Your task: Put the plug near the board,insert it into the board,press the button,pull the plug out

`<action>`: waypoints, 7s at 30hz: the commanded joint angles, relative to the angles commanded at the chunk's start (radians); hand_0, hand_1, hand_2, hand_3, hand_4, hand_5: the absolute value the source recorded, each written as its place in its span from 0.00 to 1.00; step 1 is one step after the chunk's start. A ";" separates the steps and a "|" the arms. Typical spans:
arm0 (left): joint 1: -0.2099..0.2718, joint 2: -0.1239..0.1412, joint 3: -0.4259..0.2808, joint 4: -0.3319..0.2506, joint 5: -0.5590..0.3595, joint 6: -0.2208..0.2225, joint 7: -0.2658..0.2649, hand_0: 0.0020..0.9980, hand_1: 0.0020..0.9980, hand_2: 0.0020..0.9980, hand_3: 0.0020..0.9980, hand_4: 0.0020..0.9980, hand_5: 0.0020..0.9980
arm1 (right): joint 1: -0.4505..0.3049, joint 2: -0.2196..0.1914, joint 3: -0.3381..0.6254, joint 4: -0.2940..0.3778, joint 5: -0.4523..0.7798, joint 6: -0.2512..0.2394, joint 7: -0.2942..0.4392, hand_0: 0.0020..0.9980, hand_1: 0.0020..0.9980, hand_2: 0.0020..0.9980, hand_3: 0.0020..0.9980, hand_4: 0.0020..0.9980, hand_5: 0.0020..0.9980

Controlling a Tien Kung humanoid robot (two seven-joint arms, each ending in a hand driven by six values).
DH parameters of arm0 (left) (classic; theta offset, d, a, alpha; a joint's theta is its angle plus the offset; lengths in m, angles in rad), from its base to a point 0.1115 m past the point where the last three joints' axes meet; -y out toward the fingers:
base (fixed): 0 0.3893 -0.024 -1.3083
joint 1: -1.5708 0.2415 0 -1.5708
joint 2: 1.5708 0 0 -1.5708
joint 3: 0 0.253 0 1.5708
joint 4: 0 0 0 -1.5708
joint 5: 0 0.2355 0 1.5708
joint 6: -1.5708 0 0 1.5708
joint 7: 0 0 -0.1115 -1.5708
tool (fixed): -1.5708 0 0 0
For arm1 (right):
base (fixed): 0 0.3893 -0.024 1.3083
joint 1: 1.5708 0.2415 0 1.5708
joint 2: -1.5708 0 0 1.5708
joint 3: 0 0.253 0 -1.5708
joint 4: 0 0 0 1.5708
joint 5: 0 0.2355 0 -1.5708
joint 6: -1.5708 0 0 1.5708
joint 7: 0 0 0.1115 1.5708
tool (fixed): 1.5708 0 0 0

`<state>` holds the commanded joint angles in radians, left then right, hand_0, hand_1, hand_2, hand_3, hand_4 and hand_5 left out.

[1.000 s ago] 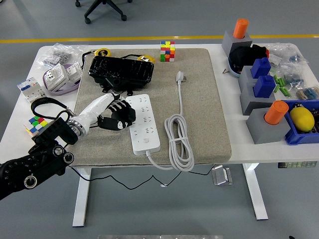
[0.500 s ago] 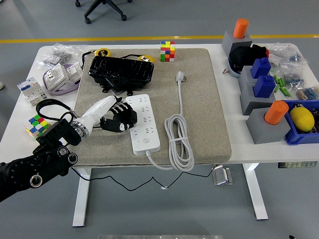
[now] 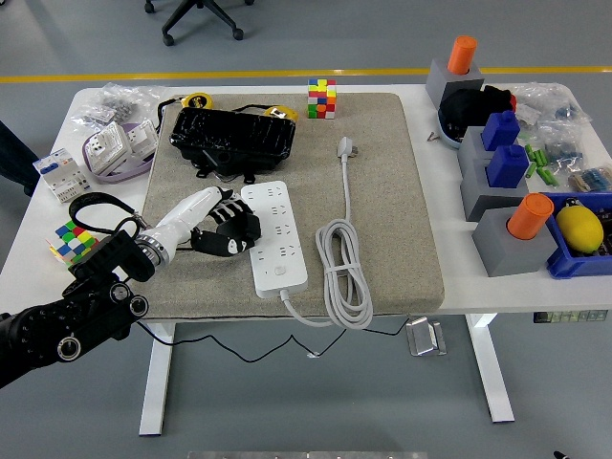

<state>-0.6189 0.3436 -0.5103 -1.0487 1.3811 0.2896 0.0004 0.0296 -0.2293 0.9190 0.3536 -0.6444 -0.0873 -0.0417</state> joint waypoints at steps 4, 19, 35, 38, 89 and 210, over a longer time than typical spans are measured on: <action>0.000 0.000 0.002 0.000 0.001 0.002 0.000 0.50 0.50 0.53 0.59 0.71 0.00 | 0.000 0.000 0.000 0.000 0.000 0.000 0.000 0.60 0.65 0.68 0.57 0.96 0.52; -0.001 0.006 0.004 0.009 0.007 0.006 -0.003 0.50 0.50 0.53 0.59 0.70 0.00 | 0.000 0.000 0.000 0.001 -0.001 0.000 0.001 0.60 0.65 0.68 0.57 0.96 0.52; -0.001 0.004 0.006 0.011 -0.003 -0.009 -0.010 0.59 0.55 0.59 0.59 0.94 0.00 | -0.001 0.001 0.002 0.005 -0.004 0.000 0.000 0.61 0.65 0.68 0.57 0.96 0.52; 0.000 0.003 0.004 0.011 -0.008 -0.009 -0.014 0.65 0.65 0.62 0.62 1.00 0.09 | -0.002 0.001 0.001 0.004 -0.004 0.001 0.000 0.60 0.65 0.68 0.57 0.96 0.52; 0.400 0.057 -0.179 -0.318 0.096 0.352 -0.216 0.81 0.84 0.86 0.80 1.00 0.78 | -0.017 0.001 0.025 0.007 -0.021 -0.004 0.013 0.60 0.65 0.68 0.57 0.96 0.52; 0.144 0.044 0.016 -0.451 0.134 0.227 -0.024 0.79 0.82 0.80 0.78 0.96 0.79 | -0.019 0.000 0.052 0.016 -0.029 -0.015 0.035 0.60 0.65 0.67 0.56 0.95 0.51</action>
<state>-0.4745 0.3875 -0.4947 -1.4992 1.5152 0.5168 -0.0239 0.0104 -0.2294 0.9708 0.3691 -0.6732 -0.1028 -0.0071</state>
